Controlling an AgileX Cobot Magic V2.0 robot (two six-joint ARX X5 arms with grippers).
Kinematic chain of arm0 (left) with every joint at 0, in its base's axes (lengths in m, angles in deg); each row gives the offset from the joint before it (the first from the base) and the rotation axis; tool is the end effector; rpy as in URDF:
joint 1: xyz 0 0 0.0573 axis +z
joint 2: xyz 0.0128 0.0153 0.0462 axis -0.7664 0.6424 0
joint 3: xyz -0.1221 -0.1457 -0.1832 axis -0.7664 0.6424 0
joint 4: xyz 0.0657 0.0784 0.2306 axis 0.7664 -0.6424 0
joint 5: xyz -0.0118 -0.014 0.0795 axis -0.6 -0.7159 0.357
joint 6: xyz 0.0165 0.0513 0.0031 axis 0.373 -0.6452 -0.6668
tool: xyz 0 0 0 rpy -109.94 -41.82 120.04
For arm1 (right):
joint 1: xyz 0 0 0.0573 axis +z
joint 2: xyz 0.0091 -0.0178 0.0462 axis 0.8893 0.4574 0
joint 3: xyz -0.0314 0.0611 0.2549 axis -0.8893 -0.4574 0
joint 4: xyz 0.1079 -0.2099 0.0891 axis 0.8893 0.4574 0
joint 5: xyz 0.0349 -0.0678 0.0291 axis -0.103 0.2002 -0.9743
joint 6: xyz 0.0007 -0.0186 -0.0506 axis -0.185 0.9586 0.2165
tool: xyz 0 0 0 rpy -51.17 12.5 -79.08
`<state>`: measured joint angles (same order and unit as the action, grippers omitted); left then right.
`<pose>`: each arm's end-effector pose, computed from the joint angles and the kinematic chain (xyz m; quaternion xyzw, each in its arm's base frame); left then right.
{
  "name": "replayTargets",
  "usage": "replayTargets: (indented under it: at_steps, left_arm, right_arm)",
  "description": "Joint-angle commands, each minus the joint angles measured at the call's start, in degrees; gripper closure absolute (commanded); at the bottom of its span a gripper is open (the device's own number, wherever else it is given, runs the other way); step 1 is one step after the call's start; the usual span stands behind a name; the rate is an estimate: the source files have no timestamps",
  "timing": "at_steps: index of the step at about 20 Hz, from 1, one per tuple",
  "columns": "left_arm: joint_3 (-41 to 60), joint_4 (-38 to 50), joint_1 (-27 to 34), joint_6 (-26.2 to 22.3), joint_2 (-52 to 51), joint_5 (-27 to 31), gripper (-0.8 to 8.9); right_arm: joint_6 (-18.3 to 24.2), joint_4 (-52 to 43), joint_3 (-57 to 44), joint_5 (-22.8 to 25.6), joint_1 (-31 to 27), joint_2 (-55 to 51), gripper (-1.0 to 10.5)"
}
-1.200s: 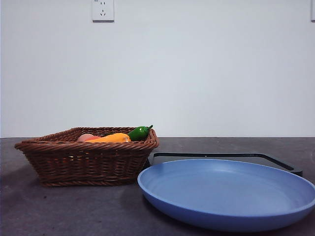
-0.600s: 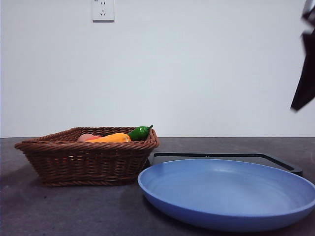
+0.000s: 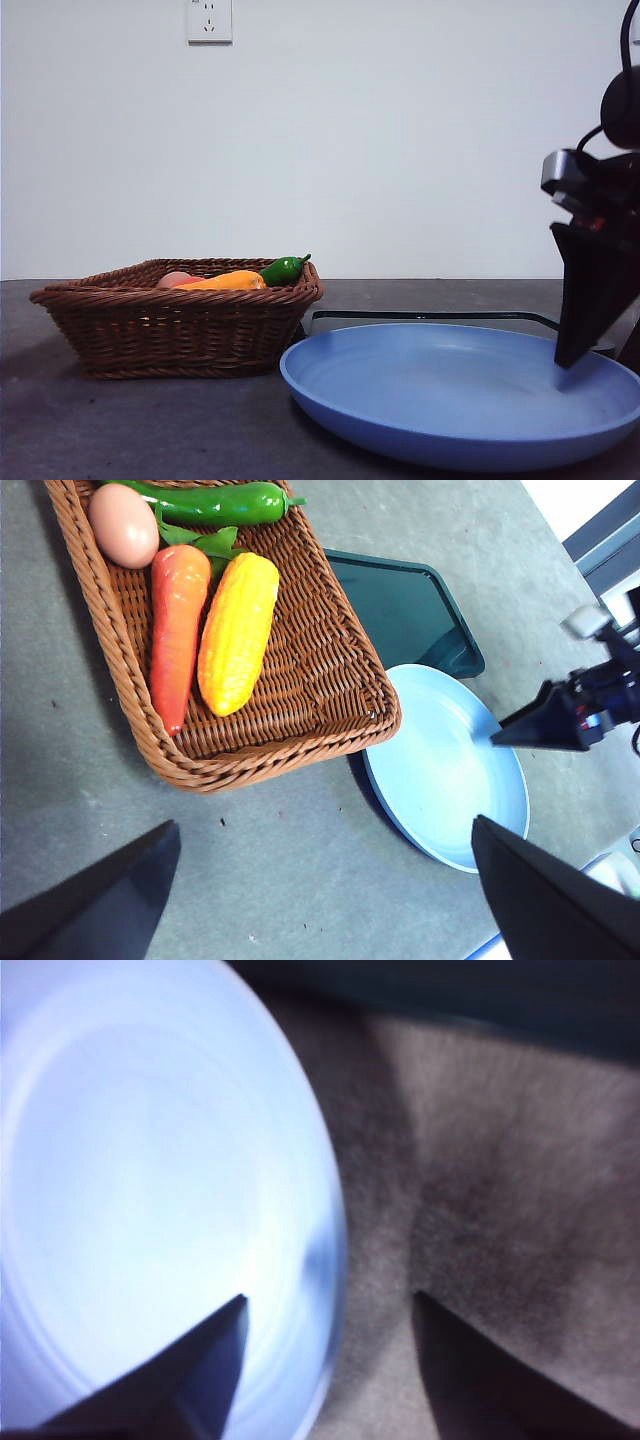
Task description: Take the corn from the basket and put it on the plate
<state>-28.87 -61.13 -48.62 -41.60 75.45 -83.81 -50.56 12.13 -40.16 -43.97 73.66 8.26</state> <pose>0.1035 -0.0158 0.2694 -0.1692 0.3281 -0.2875 0.8838 0.2315 0.0583 0.1588 0.1093 0.5988 0.2513 0.7525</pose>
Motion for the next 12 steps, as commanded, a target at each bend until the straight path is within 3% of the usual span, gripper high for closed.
replayTargets:
  at_steps: [1,4,12]
  left_arm:
    - [-1.0,0.7,0.0,-0.1,0.3,-0.3,3.42]
    - [-1.0,0.7,0.0,0.0,0.3,-0.3,3.42]
    - [-3.0,1.1,-1.1,-0.5,2.3,0.2,3.44]
  right_arm:
    - [0.1,-0.5,1.0,0.0,0.3,2.2,7.9]
    - [0.1,-0.5,1.0,0.1,0.3,3.1,9.3]
    - [0.1,3.5,2.3,0.0,-1.2,-1.1,9.5]
